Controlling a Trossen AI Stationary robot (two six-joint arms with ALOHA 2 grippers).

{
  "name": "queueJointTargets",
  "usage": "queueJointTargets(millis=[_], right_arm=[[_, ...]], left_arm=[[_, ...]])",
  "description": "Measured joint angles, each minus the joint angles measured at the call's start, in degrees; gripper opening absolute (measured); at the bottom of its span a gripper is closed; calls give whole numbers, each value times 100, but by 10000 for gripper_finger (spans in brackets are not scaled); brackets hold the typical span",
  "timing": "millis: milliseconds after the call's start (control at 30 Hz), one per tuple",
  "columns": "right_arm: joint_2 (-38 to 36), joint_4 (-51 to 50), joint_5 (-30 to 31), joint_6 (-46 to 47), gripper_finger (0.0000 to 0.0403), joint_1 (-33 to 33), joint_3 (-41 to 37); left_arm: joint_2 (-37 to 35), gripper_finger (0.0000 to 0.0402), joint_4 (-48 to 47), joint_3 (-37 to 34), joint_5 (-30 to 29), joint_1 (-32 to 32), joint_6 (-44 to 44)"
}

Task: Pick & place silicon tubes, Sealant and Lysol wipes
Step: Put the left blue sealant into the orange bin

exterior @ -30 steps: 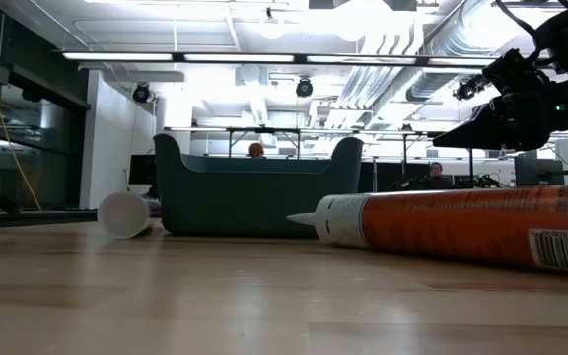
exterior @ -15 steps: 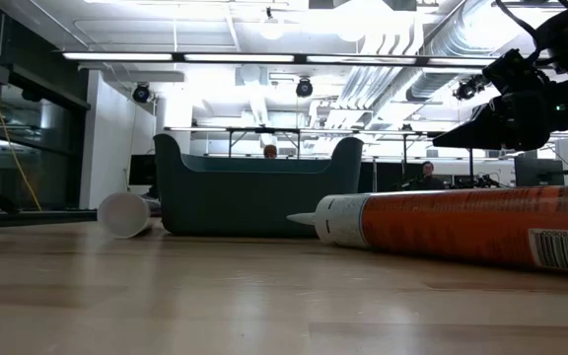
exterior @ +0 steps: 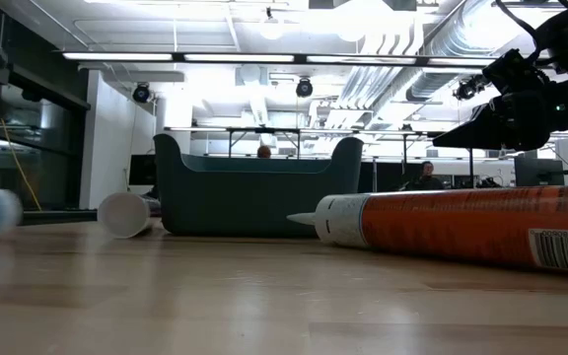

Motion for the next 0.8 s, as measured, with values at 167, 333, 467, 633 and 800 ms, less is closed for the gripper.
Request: queueJointTargets(millis=[167, 333, 467, 633, 800], right_arm=[[-1, 0, 0, 0, 0, 0, 0], [0, -2, 0, 1, 0, 0, 2], [-2, -2, 0, -1, 0, 0, 2], [-2, -2, 1, 1, 0, 0, 1], [-2, -1, 0, 0, 0, 0, 1]], left_arm=[[41, 196, 133, 114, -1881, 22, 507], [43, 196, 203, 118, -2973, 117, 1204], [35, 195, 106, 120, -3062, 224, 1404], [32, 193, 250, 120, -2737, 271, 1518], [26, 193, 394, 285, -3017, 190, 1554]])
